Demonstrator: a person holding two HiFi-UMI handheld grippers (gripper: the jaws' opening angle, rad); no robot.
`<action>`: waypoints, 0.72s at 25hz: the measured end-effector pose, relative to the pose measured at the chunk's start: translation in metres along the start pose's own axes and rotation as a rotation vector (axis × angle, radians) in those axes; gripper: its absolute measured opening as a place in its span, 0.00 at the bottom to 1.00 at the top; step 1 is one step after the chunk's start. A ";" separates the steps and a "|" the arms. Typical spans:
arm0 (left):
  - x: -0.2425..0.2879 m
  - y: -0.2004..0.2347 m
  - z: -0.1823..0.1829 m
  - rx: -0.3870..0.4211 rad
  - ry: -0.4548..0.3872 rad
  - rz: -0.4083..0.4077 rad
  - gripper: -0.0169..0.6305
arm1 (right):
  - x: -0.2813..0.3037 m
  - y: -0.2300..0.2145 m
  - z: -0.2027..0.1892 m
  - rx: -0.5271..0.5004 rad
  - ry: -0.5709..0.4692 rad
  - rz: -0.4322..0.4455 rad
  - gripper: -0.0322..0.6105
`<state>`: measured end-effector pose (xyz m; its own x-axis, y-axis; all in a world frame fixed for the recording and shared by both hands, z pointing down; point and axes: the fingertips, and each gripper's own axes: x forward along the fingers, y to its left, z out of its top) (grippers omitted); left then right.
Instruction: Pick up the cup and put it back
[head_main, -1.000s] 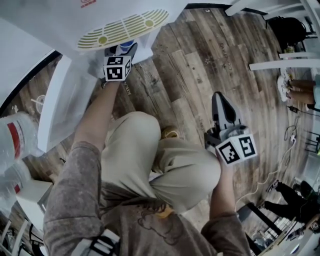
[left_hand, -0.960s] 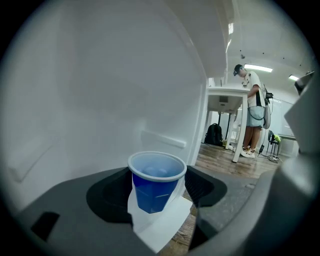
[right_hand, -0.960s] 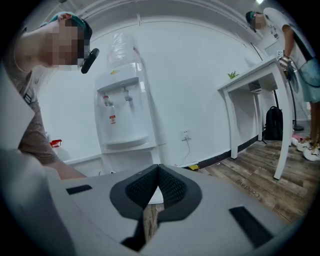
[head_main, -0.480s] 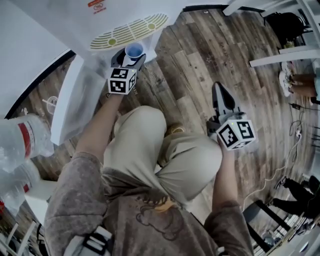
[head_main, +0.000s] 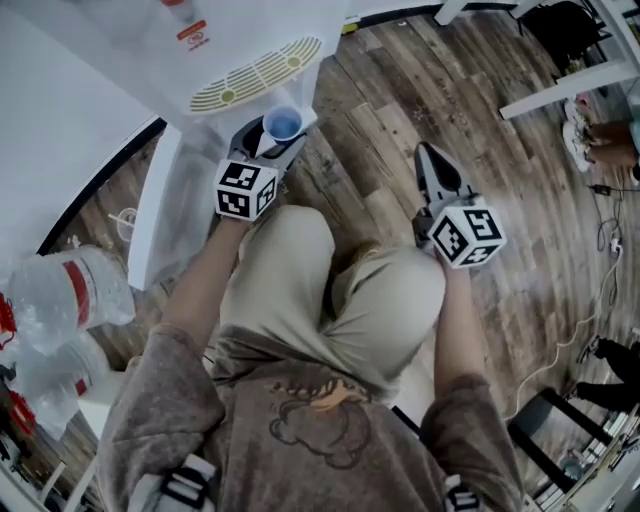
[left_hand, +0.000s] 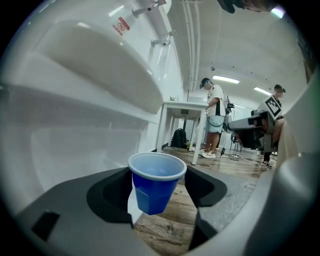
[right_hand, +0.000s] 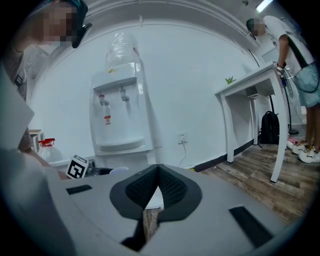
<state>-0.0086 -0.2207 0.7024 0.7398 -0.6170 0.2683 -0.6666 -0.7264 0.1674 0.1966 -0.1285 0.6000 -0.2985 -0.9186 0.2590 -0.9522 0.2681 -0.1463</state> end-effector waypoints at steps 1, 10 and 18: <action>-0.004 -0.005 0.006 0.001 -0.003 -0.011 0.53 | 0.002 0.001 0.000 -0.007 0.003 0.008 0.05; -0.045 -0.037 0.048 -0.001 -0.038 -0.066 0.53 | 0.009 0.002 -0.001 -0.030 0.018 0.024 0.05; -0.071 -0.066 0.067 -0.053 -0.068 -0.088 0.53 | 0.011 -0.007 -0.001 -0.022 -0.005 0.003 0.05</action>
<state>-0.0110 -0.1495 0.6094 0.7992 -0.5718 0.1852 -0.6010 -0.7630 0.2380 0.1996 -0.1406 0.6045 -0.3014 -0.9192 0.2535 -0.9524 0.2776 -0.1258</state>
